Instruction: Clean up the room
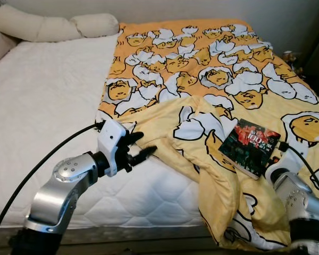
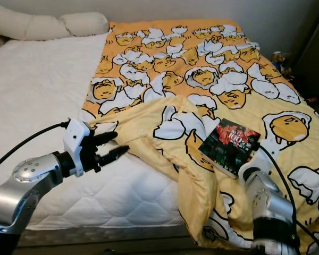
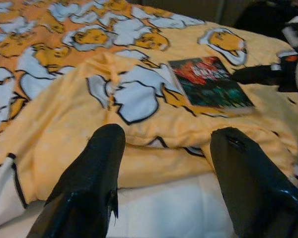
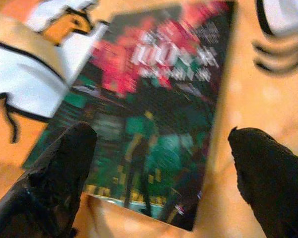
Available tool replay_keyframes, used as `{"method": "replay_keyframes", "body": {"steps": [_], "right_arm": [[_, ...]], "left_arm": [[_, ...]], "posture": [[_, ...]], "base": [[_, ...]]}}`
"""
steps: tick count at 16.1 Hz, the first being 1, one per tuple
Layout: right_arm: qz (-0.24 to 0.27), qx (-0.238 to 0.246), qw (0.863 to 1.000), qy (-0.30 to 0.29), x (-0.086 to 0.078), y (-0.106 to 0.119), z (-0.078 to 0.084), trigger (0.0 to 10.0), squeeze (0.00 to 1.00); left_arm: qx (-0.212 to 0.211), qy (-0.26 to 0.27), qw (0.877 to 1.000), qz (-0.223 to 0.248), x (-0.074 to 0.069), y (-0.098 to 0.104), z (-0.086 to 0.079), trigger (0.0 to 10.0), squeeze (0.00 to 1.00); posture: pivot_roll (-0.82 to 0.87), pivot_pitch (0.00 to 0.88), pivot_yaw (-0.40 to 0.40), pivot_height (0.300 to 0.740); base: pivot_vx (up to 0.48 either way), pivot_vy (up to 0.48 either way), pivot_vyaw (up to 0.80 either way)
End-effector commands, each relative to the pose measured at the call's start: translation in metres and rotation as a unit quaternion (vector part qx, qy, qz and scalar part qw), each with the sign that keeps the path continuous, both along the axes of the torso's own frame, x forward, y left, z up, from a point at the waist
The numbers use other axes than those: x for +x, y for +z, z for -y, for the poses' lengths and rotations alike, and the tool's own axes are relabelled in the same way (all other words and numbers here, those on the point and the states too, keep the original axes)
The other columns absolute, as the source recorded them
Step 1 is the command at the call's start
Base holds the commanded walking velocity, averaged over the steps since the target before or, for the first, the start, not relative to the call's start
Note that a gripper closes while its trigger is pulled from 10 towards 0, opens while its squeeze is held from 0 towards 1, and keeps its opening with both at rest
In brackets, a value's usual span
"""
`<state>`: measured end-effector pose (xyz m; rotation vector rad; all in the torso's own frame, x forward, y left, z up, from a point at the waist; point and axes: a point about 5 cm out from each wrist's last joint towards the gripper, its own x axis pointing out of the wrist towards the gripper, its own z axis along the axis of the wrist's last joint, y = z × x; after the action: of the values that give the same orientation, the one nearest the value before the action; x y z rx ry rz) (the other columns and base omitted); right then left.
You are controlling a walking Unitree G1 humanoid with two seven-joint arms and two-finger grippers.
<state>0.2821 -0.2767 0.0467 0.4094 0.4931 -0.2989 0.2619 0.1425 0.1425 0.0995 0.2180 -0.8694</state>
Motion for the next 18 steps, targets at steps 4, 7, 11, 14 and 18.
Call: {"method": "replay_keyframes", "body": {"steps": [4,7,11,14,18], "right_arm": [[-0.007,0.111,0.992,-0.056,0.002,-0.018,0.005,10.0,1.0],[0.0,0.188,0.98,-0.061,0.006,-0.023,-0.004,10.0,0.0],[0.022,0.258,0.964,-0.061,0.011,-0.024,-0.014,10.0,0.0],[0.058,0.304,0.948,-0.072,0.014,-0.019,-0.011,10.0,0.0],[0.094,0.354,0.926,-0.092,0.014,-0.017,-0.009,8.5,0.0]], "left_arm": [[0.016,-0.031,0.999,-0.012,-0.004,0.005,-0.004,10.0,0.17],[0.029,-0.048,0.998,-0.018,-0.006,0.007,-0.007,10.0,0.0],[0.033,-0.05,0.998,-0.019,-0.008,0.01,-0.01,10.0,0.0],[0.031,-0.051,0.998,-0.015,-0.008,0.012,-0.009,10.0,0.0],[0.027,-0.047,0.998,-0.013,-0.008,0.013,-0.009,10.0,0.0]], "posture": [[0.03,0.0,0.094,0.74],[0.05,0.0,0.105,0.74],[0.06,0.0,0.101,0.74],[0.06,0.0,0.096,0.74],[0.07,0.0,0.092,0.74]], "base": [[0.0,0.0,0.0],[0.0,0.0,0.0],[0.0,0.0,0.0],[0.0,0.0,0.0],[0.0,0.0,0.0]]}}
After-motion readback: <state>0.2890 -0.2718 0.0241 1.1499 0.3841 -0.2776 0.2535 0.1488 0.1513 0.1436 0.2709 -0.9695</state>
